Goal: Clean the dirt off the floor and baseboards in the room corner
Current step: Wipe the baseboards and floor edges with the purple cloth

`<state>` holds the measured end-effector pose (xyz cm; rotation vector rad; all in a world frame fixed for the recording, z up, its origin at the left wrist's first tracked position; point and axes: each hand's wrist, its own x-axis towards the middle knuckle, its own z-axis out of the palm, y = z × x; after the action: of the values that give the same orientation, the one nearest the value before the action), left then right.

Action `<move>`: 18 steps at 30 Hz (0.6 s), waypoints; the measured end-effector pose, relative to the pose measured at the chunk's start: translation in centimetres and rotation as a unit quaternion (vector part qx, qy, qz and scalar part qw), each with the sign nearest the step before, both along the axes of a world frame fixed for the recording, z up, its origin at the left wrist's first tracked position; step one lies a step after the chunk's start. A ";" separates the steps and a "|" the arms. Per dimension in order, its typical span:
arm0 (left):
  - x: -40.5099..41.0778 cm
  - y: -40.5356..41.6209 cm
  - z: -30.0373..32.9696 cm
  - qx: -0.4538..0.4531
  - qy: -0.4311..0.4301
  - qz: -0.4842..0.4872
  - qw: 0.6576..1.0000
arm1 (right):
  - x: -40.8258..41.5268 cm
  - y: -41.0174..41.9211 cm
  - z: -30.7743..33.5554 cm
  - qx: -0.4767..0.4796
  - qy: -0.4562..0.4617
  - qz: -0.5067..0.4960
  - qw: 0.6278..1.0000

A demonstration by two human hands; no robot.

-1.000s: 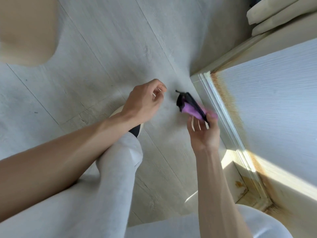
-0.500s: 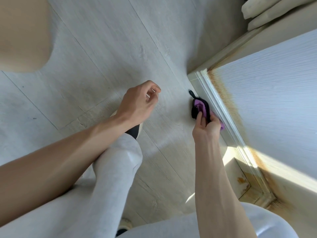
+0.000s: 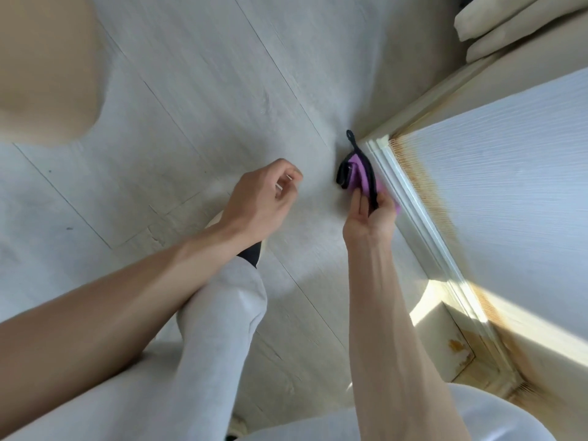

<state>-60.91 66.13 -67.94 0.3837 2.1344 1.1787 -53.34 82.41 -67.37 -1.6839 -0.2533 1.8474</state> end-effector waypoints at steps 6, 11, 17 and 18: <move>0.3 0.4 0.3 0.013 -0.005 -0.007 1.000 | -5.2 0.5 -0.9 -0.030 -0.001 0.054 0.998; 0.0 0.2 0.2 0.010 -0.008 0.005 1.000 | -2.1 -0.3 0.1 -0.004 0.011 0.068 0.998; 0.3 -0.2 0.0 0.010 -0.004 0.003 1.000 | -3.7 0.8 -0.1 -0.043 0.010 0.034 0.998; 0.3 -0.4 0.0 0.014 -0.004 0.006 1.000 | -5.0 0.6 -0.2 -0.044 0.020 0.048 0.998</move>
<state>-60.61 65.78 -67.91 0.3788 2.1183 1.2173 -58.36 83.03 -67.52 -1.7200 -0.2436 1.9869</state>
